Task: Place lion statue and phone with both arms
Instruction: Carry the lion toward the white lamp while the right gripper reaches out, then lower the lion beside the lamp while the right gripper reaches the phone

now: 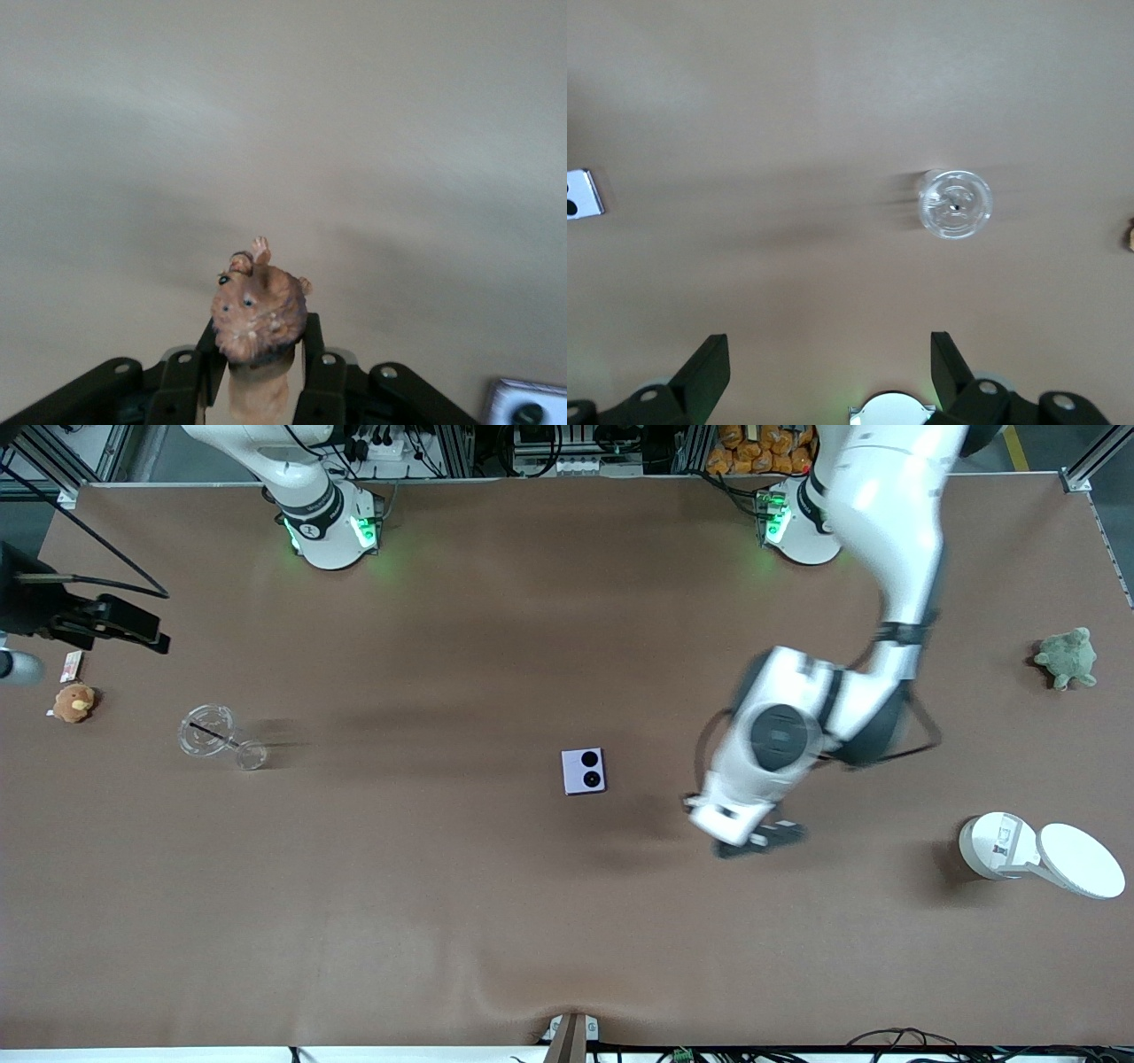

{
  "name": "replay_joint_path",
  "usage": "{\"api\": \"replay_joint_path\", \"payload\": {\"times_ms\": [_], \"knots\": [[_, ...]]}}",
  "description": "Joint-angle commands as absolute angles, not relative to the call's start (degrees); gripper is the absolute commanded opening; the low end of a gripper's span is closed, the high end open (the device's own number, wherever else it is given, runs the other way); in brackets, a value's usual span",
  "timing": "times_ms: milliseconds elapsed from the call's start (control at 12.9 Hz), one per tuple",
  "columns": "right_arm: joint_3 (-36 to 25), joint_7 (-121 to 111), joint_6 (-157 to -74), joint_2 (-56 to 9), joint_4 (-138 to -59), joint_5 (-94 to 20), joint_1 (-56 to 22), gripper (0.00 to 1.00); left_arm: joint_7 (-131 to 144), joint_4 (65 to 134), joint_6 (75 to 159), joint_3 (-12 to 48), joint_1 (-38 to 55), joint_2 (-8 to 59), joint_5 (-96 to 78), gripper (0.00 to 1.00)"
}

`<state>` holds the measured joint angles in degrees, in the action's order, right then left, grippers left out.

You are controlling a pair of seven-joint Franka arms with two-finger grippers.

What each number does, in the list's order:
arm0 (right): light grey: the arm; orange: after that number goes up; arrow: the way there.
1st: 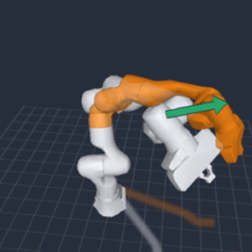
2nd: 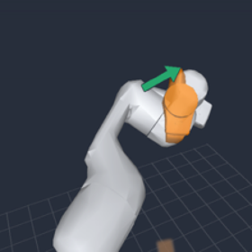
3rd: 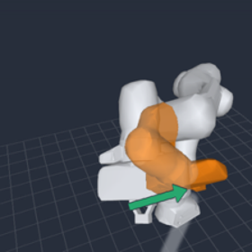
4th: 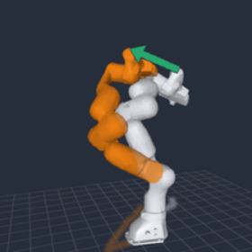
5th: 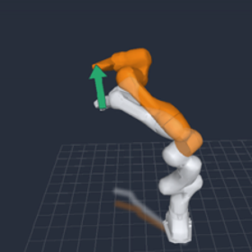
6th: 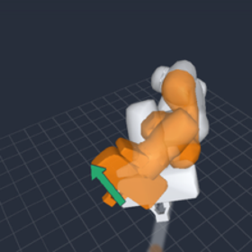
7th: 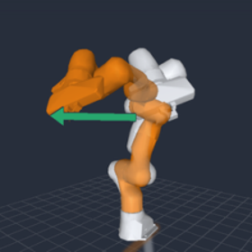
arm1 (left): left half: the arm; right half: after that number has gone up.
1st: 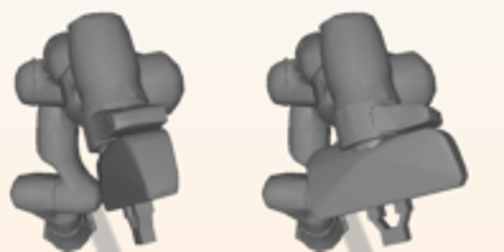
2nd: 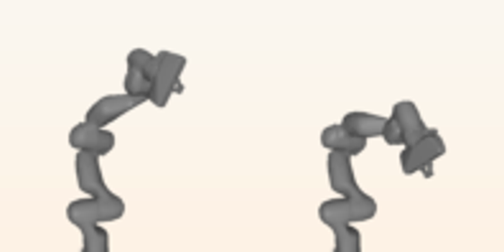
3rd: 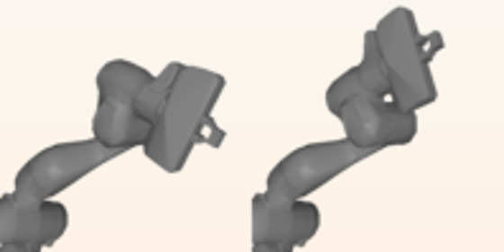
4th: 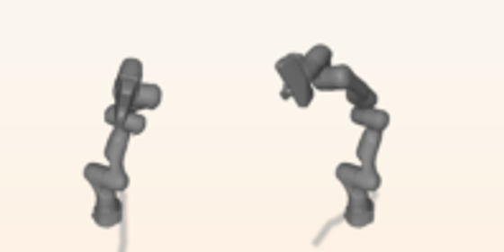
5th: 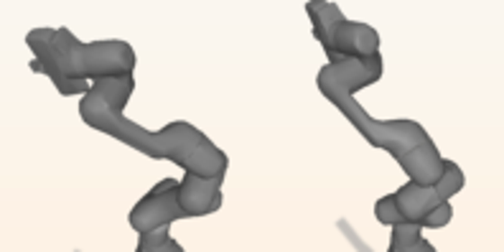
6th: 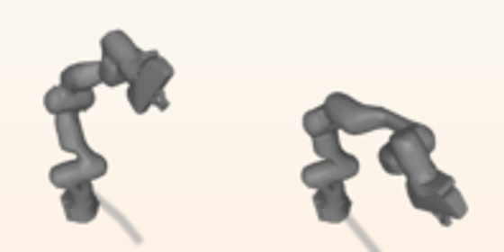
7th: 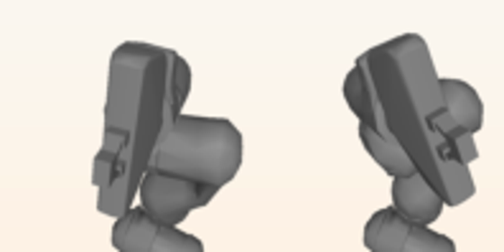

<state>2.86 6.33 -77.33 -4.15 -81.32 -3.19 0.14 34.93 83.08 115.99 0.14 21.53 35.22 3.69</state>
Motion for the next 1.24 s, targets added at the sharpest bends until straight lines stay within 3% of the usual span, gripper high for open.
{"api": "replay_joint_path", "payload": {"times_ms": [0, 232, 619, 1161], "knots": [[2.73, 6.33, -77.43, -5.45, -80.68, -3.52, -4.12, 1.00, 28.85, 84.46, 115.49, 0.88, 15.85, 35.15, 7.10, 0.00], [2.72, 6.07, -79.53, -10.45, -80.68, -3.34, -6.94, 1.00, 18.93, 84.90, 115.49, 0.88, 8.46, 36.38, 12.55, 0.00], [2.81, 7.03, -90.23, -20.28, -80.77, -4.65, -14.83, 1.00, 3.11, 85.08, 115.75, 0.88, -2.09, 38.32, 15.38, 0.00], [2.81, 11.04, -112.73, -34.70, -81.30, -6.50, -27.31, 1.00, 0.88, 85.08, 117.51, 0.97, -3.16, 41.48, 18.45, 0.00]]}}
